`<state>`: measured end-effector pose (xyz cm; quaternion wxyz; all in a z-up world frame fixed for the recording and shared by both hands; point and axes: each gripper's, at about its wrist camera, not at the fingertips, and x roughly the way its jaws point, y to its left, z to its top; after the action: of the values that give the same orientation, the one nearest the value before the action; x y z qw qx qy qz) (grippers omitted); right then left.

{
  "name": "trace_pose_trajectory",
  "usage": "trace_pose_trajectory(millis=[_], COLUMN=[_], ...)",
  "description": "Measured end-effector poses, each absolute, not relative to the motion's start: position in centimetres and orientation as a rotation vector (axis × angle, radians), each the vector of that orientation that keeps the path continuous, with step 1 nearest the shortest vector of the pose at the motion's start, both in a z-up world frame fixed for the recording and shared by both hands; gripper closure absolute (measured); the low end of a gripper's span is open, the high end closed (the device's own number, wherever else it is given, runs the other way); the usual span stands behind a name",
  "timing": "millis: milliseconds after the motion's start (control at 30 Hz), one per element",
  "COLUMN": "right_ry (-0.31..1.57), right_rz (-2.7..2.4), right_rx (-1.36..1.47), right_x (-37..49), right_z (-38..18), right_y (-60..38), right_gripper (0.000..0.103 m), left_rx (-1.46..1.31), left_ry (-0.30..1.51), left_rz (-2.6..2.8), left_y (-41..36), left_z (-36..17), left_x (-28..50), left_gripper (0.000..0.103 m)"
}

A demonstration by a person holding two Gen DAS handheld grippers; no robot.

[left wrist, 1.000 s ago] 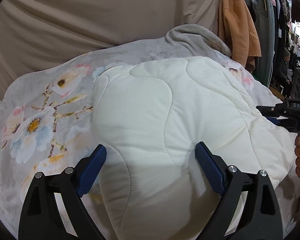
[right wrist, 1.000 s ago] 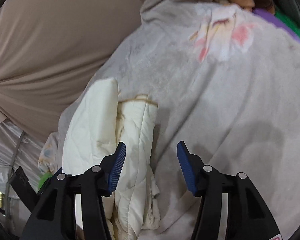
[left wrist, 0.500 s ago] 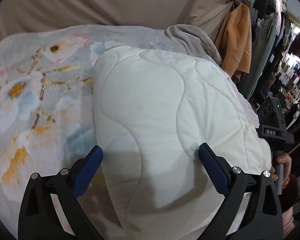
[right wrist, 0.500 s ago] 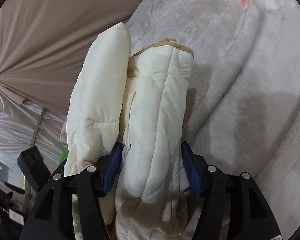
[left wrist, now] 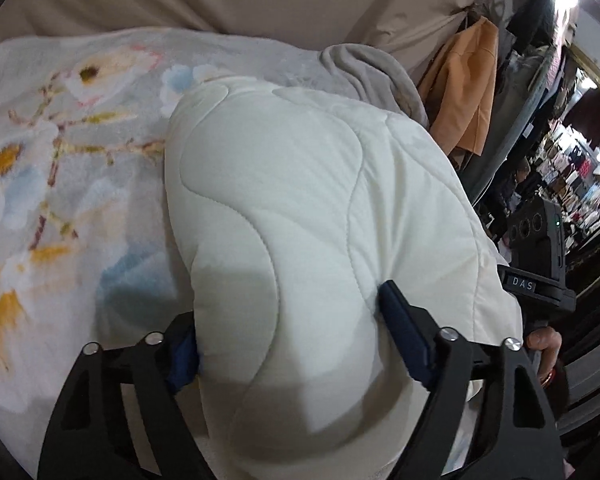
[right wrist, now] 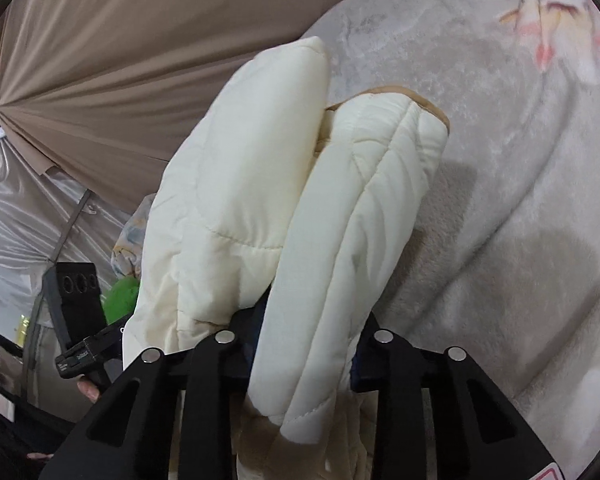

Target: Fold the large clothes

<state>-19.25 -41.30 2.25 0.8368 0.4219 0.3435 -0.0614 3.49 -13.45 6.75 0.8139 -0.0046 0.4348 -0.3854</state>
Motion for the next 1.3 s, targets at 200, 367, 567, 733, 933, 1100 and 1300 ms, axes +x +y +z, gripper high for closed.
trace_pose_trajectory(millis=[200,367,567,733,933,1100,1300], right_ry=[0.610,0.491,0.376,0.297,0.234,0.204,0.193], right_rz=[-0.204,-0.240,-0.275,-0.289,-0.272,-0.213,-0.101], right_rx=[0.776,0.679,0.587,0.525,0.464,0.413,0.394], right_x=[-20.0,-20.7,-21.3,-20.9,-19.2,-15.6,-9.5], right_z=[7.0,12.1,17.5,21.0,24.9,27.5,28.7], right_y=[-39.2,-36.7,-34.0,-31.5,-28.5,-26.0,-23.8], right_gripper=[0.079,0.079,0.079,0.079,0.079,0.078,0.077], left_rx=[0.084,0.112,0.125,0.144,0.120,0.080,0.057], left_ry=[0.762,0.616,0.475,0.349,0.232,0.145,0.114], left_rz=[-0.813,-0.817,-0.822,-0.809,-0.783,-0.756,-0.704], left_y=[-13.1,-11.6,-9.6,-7.5,-4.0,0.2,4.7], left_z=[11.5,15.9,20.2,23.3,26.2,27.5,27.7], left_x=[1.6,-0.2,-1.6,-2.9,-3.5,-2.5,0.6], left_gripper=[0.042,0.042,0.042,0.042,0.042,0.041,0.040])
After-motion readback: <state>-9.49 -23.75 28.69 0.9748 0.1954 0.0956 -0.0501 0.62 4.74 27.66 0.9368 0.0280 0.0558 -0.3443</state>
